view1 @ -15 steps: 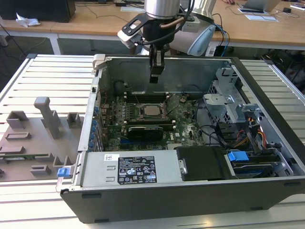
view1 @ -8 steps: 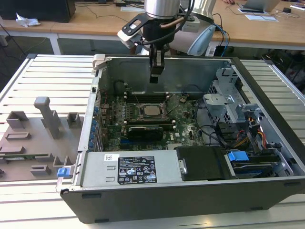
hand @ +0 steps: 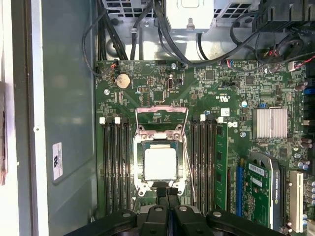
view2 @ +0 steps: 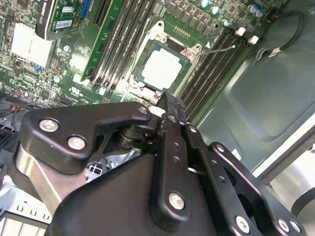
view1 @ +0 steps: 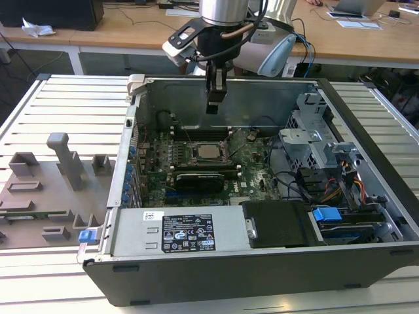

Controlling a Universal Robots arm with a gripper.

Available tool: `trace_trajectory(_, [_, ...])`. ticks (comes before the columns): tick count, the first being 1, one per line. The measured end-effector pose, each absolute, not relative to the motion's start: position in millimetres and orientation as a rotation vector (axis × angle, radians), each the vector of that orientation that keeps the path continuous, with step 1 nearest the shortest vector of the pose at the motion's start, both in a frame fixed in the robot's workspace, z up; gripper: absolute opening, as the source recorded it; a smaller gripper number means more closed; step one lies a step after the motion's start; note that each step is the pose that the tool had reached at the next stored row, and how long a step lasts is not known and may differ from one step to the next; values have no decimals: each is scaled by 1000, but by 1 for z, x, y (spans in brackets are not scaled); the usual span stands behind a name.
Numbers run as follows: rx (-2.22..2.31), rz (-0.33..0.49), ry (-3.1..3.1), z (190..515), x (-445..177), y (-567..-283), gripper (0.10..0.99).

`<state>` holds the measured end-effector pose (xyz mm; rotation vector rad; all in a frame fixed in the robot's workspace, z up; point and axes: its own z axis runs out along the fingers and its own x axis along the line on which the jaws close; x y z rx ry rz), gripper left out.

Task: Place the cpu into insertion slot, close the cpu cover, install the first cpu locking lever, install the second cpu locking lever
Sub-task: 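Close the cpu cover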

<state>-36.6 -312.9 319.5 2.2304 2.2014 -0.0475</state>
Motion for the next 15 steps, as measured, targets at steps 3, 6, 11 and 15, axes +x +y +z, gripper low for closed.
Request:
trace_trajectory(3, [2230, -49, 2201, 319, -31, -313, 106])
trace_trajectory(6, [2230, -50, 2201, 319, -23, -313, 106])
trace_trajectory(11, [2230, -51, 2201, 319, -11, -313, 106])
trace_trajectory(15, [2229, -55, 2200, 319, 6, -313, 106])
